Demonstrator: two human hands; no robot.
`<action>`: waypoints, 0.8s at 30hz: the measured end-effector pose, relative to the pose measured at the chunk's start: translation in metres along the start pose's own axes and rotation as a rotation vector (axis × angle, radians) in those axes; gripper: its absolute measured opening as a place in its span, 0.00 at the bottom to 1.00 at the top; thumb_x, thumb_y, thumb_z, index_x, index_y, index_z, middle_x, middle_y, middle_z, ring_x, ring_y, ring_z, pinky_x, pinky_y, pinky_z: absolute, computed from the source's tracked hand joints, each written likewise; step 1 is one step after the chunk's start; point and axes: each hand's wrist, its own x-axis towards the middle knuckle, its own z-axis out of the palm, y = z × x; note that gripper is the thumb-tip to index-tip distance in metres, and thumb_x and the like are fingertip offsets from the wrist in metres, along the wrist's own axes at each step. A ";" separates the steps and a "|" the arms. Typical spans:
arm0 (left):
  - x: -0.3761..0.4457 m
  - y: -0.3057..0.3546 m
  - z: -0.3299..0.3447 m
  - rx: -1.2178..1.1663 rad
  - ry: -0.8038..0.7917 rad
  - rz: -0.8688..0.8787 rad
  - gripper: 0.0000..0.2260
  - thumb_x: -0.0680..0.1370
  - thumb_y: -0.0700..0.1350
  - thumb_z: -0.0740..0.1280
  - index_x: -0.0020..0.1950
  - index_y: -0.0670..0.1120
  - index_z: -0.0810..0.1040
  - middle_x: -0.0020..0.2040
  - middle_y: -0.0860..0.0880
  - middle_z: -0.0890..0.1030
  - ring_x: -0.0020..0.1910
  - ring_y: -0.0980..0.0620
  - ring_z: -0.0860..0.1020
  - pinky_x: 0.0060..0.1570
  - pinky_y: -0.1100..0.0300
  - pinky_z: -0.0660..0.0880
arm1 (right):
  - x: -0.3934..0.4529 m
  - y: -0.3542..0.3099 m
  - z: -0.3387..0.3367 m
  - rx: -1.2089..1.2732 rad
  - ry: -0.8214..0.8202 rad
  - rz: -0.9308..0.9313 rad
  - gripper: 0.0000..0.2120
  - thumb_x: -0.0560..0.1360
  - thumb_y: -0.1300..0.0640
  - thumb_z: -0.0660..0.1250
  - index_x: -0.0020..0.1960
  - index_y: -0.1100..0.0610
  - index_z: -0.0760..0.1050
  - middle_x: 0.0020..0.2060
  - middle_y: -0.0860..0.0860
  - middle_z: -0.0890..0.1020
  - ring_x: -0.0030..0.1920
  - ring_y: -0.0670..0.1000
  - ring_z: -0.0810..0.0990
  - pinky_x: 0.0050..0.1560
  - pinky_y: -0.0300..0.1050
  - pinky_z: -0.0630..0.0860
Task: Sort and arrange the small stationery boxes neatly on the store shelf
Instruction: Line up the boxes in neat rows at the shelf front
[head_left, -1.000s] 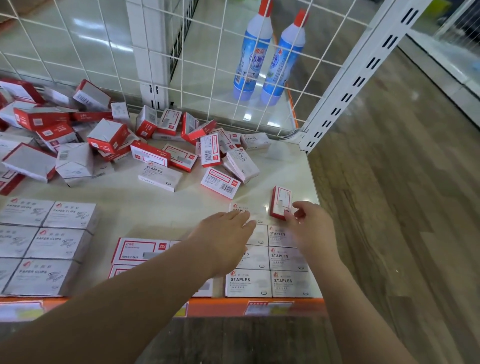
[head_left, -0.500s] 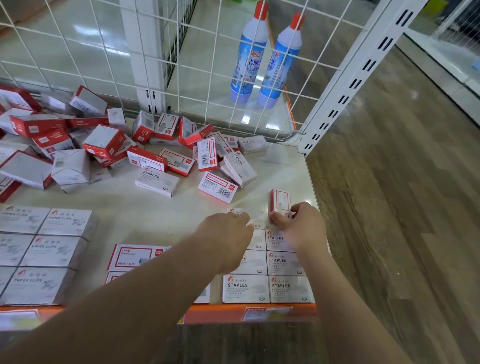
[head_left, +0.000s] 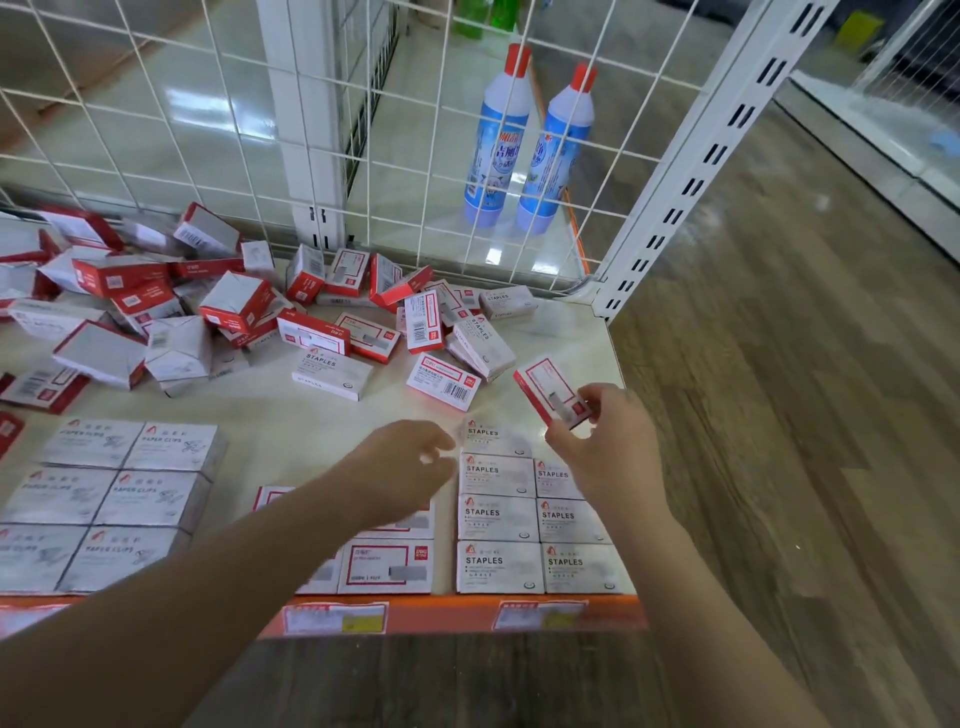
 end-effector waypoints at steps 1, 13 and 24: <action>-0.002 -0.003 -0.005 -0.061 0.015 -0.027 0.13 0.79 0.47 0.61 0.64 0.48 0.73 0.59 0.50 0.76 0.53 0.54 0.74 0.50 0.62 0.70 | -0.006 -0.004 -0.002 0.002 -0.010 -0.037 0.17 0.70 0.57 0.69 0.58 0.57 0.72 0.50 0.49 0.74 0.48 0.47 0.72 0.44 0.37 0.65; -0.041 -0.030 -0.025 -0.333 -0.015 -0.099 0.03 0.79 0.46 0.62 0.52 0.52 0.73 0.44 0.58 0.79 0.46 0.54 0.78 0.40 0.67 0.75 | -0.076 -0.049 0.011 -0.076 -0.326 -0.299 0.24 0.74 0.51 0.68 0.66 0.47 0.64 0.64 0.42 0.68 0.61 0.44 0.73 0.52 0.26 0.69; -0.060 -0.050 -0.028 -0.337 0.046 -0.189 0.03 0.76 0.41 0.67 0.45 0.47 0.73 0.44 0.51 0.81 0.45 0.50 0.80 0.38 0.65 0.76 | -0.086 -0.064 0.023 -0.072 -0.384 -0.375 0.22 0.75 0.55 0.67 0.66 0.46 0.64 0.64 0.41 0.66 0.55 0.38 0.66 0.45 0.17 0.61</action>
